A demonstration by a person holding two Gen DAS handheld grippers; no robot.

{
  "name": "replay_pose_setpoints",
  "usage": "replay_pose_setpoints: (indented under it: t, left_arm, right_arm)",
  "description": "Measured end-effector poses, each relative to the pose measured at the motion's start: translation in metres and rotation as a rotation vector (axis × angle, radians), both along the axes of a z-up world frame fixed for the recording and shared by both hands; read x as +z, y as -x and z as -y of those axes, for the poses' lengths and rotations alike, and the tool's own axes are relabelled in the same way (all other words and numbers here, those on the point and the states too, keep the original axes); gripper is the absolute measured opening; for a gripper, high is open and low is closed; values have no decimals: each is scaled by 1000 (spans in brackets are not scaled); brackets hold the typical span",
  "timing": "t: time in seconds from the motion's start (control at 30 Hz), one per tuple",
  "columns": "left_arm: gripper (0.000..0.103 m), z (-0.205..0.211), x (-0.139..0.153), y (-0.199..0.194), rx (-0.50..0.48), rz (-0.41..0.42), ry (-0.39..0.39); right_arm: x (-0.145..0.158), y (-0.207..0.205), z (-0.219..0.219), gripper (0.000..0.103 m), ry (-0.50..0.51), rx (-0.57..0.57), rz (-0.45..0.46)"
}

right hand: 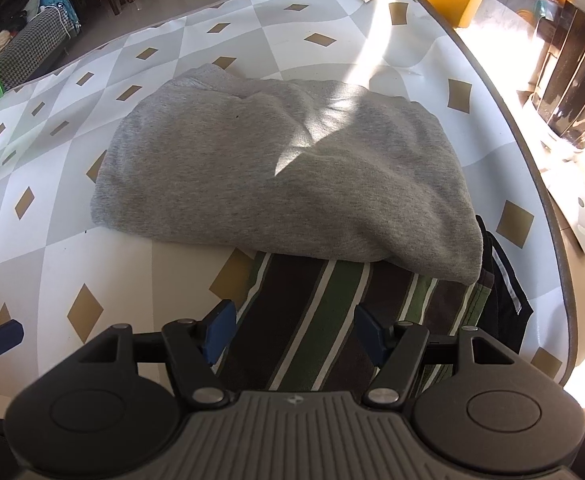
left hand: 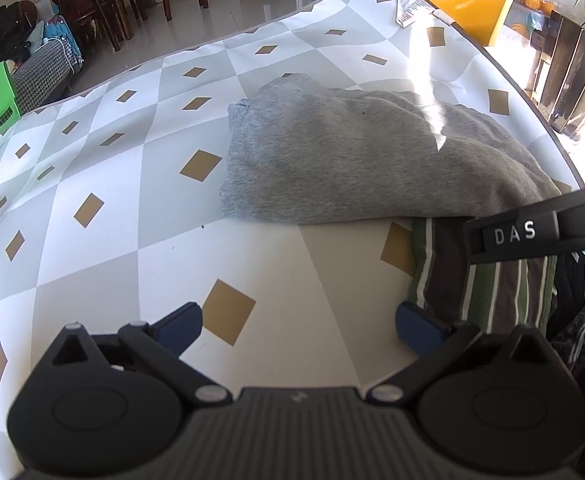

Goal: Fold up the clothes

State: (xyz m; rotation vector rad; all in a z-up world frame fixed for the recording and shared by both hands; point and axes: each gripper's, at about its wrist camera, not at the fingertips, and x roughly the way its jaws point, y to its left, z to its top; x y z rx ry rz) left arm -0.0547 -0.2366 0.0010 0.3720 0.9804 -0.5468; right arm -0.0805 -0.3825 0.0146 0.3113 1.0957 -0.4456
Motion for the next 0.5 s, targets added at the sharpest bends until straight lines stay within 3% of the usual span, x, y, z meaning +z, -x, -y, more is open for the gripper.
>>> replay_pose_setpoints:
  t: [0.5]
  left_arm:
    - [103,-57,-20,-12,110,-59,-8]
  right_arm:
    - [-14,-24,-50,64,-21,160,-22]
